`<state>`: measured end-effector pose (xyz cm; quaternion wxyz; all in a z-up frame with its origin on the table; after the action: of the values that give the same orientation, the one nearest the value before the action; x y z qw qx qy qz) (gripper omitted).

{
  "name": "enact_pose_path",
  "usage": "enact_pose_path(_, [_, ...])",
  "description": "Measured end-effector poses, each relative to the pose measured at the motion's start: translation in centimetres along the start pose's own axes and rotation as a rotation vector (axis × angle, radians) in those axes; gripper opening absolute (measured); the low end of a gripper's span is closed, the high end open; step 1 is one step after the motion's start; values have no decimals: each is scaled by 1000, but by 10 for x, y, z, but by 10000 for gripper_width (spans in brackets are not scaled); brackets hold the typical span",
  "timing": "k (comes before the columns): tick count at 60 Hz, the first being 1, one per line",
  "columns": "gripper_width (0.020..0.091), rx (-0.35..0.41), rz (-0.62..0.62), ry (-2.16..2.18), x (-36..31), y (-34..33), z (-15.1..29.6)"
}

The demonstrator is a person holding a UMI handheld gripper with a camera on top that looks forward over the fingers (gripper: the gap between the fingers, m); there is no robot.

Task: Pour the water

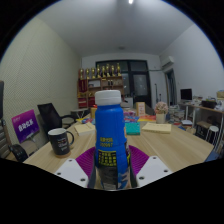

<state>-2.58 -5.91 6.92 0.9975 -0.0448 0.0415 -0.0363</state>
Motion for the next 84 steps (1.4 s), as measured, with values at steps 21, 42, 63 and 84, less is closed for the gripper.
enact_pose_path(21, [467,227,-83,-1111,-32,73,147])
enact_pose_path(42, [468,319,-73,-2084,-110,124,147])
enact_pose_path(63, [473,439,-140,-2379,-143,127,154])
enact_pose_path(84, [465,286,76,-663,-74,116,197])
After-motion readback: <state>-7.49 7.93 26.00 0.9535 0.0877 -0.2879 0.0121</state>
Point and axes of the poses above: the point between the fingertips, and its own axes, seen from behind it with the camera up: x to the right, z up, y forward, the way the camera looks, the point moved 2 cm from there along -y, backward, against the way the camera looks, and after that the axes turned 1 degree about -z, right-handed, at the moved point
